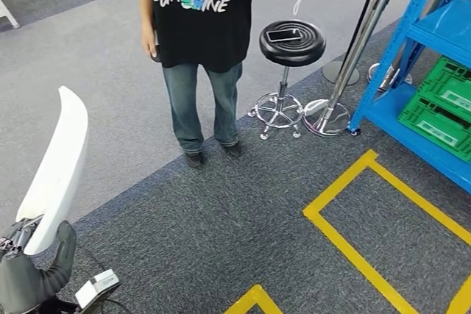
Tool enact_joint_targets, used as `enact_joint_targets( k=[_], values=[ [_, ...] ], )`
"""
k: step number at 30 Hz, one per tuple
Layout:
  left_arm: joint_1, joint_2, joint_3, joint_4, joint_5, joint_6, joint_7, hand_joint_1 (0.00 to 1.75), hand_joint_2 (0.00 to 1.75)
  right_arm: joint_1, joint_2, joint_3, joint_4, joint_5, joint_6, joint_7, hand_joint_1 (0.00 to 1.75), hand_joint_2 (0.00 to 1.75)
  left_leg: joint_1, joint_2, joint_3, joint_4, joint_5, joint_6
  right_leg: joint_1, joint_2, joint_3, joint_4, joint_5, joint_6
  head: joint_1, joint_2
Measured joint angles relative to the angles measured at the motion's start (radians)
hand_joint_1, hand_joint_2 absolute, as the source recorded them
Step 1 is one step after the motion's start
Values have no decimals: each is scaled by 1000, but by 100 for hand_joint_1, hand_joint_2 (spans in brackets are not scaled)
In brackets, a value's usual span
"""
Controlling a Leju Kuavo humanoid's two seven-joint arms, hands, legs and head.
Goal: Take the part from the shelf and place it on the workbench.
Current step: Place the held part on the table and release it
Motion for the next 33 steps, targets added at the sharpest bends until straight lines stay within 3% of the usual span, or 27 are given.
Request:
enact_joint_targets(
  k=[2,5,7,9,10,11,12,13,14,15,16,18,20,22,24,26,27,28,29,31,33],
  values=[
    [-15,0,0,2,17,0,5,175,175,1,10,-10,-19,24,-19,0,0,175,-7,29,37,-71,11,16,5,-19,9,1,-9,11,1,0],
    [-39,1,1,2,33,0,13,175,175,-10,16,-18,-8,57,-90,-1,0,175,-11,4,33,-79,10,37,5,-38,22,-1,-19,24,2,0],
    [-55,3,-3,2,37,1,30,175,175,-18,16,-24,10,61,-127,-10,0,175,-7,-19,33,-85,14,48,1,4,5,45,-52,32,8,0],
    [-70,6,-10,2,39,1,46,175,175,-29,15,-35,29,57,-149,-22,0,175,-6,-40,31,-86,15,56,-1,66,-65,178,-111,36,16,0],
    [-75,8,-13,3,38,1,53,175,175,-33,12,-41,38,56,-154,-25,0,175,-6,-52,31,-86,14,57,-1,80,-106,251,-133,36,18,0],
    [-79,10,-16,4,36,1,58,175,175,-36,8,-46,46,57,-158,-26,0,175,-7,-65,31,-86,14,58,-1,87,-138,300,-138,36,19,0],
    [-81,12,-18,6,32,1,65,175,175,-34,4,-50,55,61,-162,-24,0,175,-7,-81,32,-85,14,58,-1,90,-155,311,-122,35,20,0],
    [-81,15,-20,7,28,0,71,175,175,-31,-1,-52,64,68,-168,-22,0,175,-7,-97,33,-85,13,58,-2,96,-153,277,-84,34,21,0],
    [-82,18,-22,8,24,0,76,175,175,-29,-4,-53,72,74,-173,-20,0,175,-7,-113,35,-84,12,56,-3,109,-136,212,-35,32,22,0],
    [-82,21,-23,8,20,0,80,175,175,-26,-7,-53,80,79,-179,-17,0,175,-7,-128,34,-82,11,54,-6,139,-116,145,4,31,22,0],
    [-83,24,-26,8,18,0,82,175,175,-25,-9,-54,89,82,-182,-16,0,175,-7,-141,30,-79,11,49,-10,168,-96,85,28,30,23,0],
    [-83,30,-31,8,15,0,85,175,175,-26,-11,-56,103,80,-184,-13,0,175,-5,-165,17,-76,15,36,-13,203,-78,41,30,27,22,0],
    [-81,37,-33,8,17,0,89,175,175,-28,-14,-57,114,79,-185,-11,0,175,0,-184,8,-75,20,23,-12,180,-71,35,32,18,22,0],
    [-80,45,-32,8,22,0,91,175,175,-30,-16,-58,124,83,-190,-11,0,175,-3,-140,-8,-41,-1,13,-13,149,-64,29,34,5,17,0],
    [-81,50,-32,8,26,1,91,175,175,-30,-19,-58,132,89,-194,-10,0,175,-5,-73,-59,71,-61,6,-9,113,-59,26,31,-5,12,0],
    [-78,55,-32,9,26,0,91,175,175,-29,-22,-59,137,91,-195,-10,0,175,-1,-52,-115,190,-107,1,-4,77,-56,26,27,-10,10,0],
    [-77,57,-32,9,26,0,91,175,175,-30,-24,-59,140,91,-195,-9,0,175,0,-50,-122,208,-104,0,-3,60,-54,27,25,-11,10,0],
    [-76,59,-32,10,26,0,91,175,175,-31,-25,-60,142,91,-196,-9,0,175,1,-46,-108,186,-84,0,-2,45,-51,27,22,-10,10,0],
    [-75,61,-32,10,26,0,92,175,175,-33,-26,-60,143,91,-196,-9,0,175,1,-37,-76,128,-50,2,-1,31,-46,27,19,-9,10,0],
    [-76,64,-32,10,26,0,93,175,175,-36,-27,-60,146,91,-197,-9,0,175,-7,7,-4,-5,-6,11,3,9,-40,27,10,-1,10,0],
    [-76,66,-32,10,25,0,94,175,175,-39,-28,-61,148,92,-197,-9,0,175,-15,33,26,-63,-3,24,8,-10,-37,26,1,11,11,0]
  ],
)
